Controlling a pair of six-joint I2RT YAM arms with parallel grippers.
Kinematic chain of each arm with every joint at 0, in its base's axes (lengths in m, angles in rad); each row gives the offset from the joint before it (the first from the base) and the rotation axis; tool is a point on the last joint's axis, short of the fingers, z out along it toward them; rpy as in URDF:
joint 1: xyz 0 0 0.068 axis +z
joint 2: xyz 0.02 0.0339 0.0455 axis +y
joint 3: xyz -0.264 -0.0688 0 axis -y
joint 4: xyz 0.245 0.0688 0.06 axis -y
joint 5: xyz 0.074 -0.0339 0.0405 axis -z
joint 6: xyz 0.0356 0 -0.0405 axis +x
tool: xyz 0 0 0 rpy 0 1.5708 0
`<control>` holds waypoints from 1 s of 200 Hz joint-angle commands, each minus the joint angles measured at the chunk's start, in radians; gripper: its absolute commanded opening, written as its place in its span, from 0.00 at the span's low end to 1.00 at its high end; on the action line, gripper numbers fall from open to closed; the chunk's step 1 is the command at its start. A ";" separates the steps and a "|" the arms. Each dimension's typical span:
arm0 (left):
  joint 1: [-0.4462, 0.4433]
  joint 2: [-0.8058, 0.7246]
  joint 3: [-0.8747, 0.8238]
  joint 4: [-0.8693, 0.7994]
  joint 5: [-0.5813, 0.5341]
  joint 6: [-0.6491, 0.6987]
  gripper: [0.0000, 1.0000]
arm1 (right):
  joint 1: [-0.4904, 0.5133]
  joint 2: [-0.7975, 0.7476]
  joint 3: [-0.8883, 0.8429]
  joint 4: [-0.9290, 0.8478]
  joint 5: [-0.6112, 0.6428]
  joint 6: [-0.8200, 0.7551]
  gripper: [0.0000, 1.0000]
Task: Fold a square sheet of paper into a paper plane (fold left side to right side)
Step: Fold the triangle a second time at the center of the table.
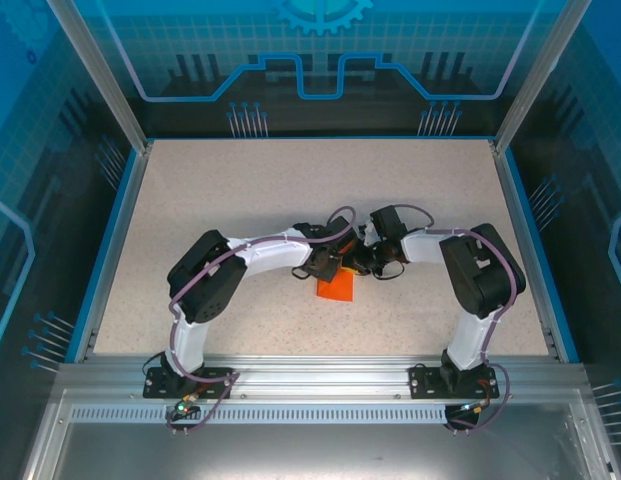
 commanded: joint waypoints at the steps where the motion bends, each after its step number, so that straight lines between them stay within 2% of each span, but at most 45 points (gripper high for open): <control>1: 0.015 -0.125 -0.026 -0.020 0.000 -0.033 0.26 | 0.000 0.030 -0.051 -0.051 0.041 -0.003 0.13; 15: 0.022 -0.178 -0.043 -0.024 0.006 -0.043 0.34 | -0.002 0.029 -0.054 -0.047 0.042 -0.005 0.13; 36: 0.025 -0.252 -0.073 -0.020 0.039 -0.058 0.39 | -0.004 0.030 -0.056 -0.042 0.036 -0.005 0.13; 66: 0.024 -0.319 -0.152 0.062 0.220 -0.090 0.39 | -0.004 0.025 -0.055 -0.042 0.036 -0.006 0.13; 111: 0.021 -0.309 -0.241 0.209 0.447 -0.161 0.36 | -0.004 0.024 -0.052 -0.046 0.034 -0.011 0.13; 156: 0.021 -0.272 -0.264 0.265 0.479 -0.192 0.34 | -0.004 0.026 -0.051 -0.050 0.030 -0.013 0.13; 200: 0.021 -0.234 -0.292 0.261 0.450 -0.195 0.32 | -0.004 0.026 -0.047 -0.057 0.029 -0.017 0.13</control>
